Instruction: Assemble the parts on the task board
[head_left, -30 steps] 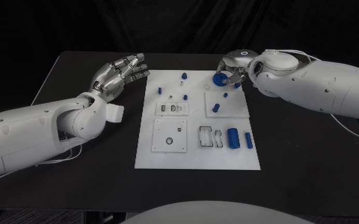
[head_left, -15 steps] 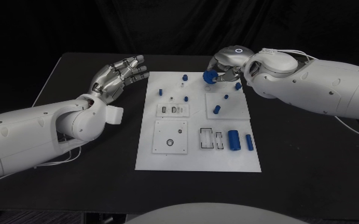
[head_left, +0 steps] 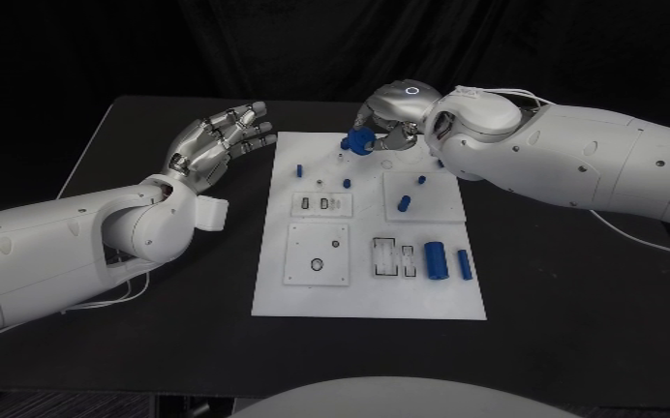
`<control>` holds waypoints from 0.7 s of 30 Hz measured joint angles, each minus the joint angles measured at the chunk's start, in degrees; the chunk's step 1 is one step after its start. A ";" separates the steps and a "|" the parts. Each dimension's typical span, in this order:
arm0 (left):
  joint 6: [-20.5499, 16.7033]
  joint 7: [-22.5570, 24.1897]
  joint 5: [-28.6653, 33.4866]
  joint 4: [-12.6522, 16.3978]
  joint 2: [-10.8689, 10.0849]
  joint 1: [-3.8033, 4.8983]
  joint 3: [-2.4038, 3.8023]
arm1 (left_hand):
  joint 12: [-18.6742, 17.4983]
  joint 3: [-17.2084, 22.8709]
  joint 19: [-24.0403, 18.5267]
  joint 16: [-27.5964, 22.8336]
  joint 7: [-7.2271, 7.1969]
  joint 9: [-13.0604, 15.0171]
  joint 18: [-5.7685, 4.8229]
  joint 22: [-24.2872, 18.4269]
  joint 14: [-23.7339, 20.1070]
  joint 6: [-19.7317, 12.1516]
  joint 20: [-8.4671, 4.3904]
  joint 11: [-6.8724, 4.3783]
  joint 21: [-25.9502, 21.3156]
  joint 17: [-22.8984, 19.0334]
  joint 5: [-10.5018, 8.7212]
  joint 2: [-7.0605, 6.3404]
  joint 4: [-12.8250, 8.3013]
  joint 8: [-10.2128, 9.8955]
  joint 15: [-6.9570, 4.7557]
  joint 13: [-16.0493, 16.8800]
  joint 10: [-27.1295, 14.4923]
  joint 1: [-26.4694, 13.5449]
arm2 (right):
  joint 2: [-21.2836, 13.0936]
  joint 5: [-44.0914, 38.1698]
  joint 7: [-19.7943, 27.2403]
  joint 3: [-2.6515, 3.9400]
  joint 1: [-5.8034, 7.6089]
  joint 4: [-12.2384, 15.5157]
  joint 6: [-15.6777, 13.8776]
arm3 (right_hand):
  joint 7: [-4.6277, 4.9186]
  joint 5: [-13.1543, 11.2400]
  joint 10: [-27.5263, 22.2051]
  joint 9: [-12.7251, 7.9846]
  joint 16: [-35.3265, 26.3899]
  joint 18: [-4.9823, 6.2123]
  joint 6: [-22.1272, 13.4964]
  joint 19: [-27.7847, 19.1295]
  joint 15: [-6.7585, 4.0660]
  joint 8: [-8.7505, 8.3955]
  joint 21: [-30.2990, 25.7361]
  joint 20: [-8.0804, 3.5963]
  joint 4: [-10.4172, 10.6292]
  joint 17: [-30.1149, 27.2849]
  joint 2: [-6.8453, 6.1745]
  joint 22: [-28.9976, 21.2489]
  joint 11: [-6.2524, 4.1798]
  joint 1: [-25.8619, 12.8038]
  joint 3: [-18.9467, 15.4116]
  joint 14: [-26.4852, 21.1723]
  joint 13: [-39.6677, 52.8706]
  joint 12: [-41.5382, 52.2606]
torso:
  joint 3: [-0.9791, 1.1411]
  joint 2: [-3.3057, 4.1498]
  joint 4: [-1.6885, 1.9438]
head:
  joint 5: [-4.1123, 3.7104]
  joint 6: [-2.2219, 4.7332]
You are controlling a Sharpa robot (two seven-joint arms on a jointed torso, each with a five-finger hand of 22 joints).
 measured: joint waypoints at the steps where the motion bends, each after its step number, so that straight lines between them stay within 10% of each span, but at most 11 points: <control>1: 0.00 0.00 0.00 -0.01 0.01 0.00 0.00 | 0.00 0.00 0.00 0.00 0.00 0.00 -0.01 0.00 0.00 0.00 0.00 0.00 0.00 0.00 0.00 0.00 0.00 0.00 0.00 0.00 0.00 0.00 | 0.13 0.00 0.02 0.00 -0.03 -0.12 0.00 | 0.00 0.00 0.00 0.00 0.00 0.00 0.00 0.00 0.00 0.00 0.00 0.00 0.00 0.00 0.00 0.00 0.00 0.00 0.00 0.00 0.00 0.00 | -0.01 0.01 0.01 | 0.00 0.02; 21: 0.01 0.00 -0.01 -0.31 0.75 -0.01 0.00 | 0.00 0.16 0.20 0.00 0.00 0.00 0.00 0.00 0.00 0.00 -0.20 0.00 0.00 -0.01 0.00 0.00 0.16 0.00 0.00 0.00 0.00 0.00 | 5.12 -0.08 0.56 0.04 -1.83 -4.48 0.70 | -0.29 -0.83 -0.05 0.00 0.00 0.00 -0.29 0.00 0.21 1.35 -0.68 0.00 0.14 0.00 -0.17 0.00 0.39 -0.15 -0.17 0.21 0.00 0.00 | 0.36 0.25 0.17 | -0.49 -0.04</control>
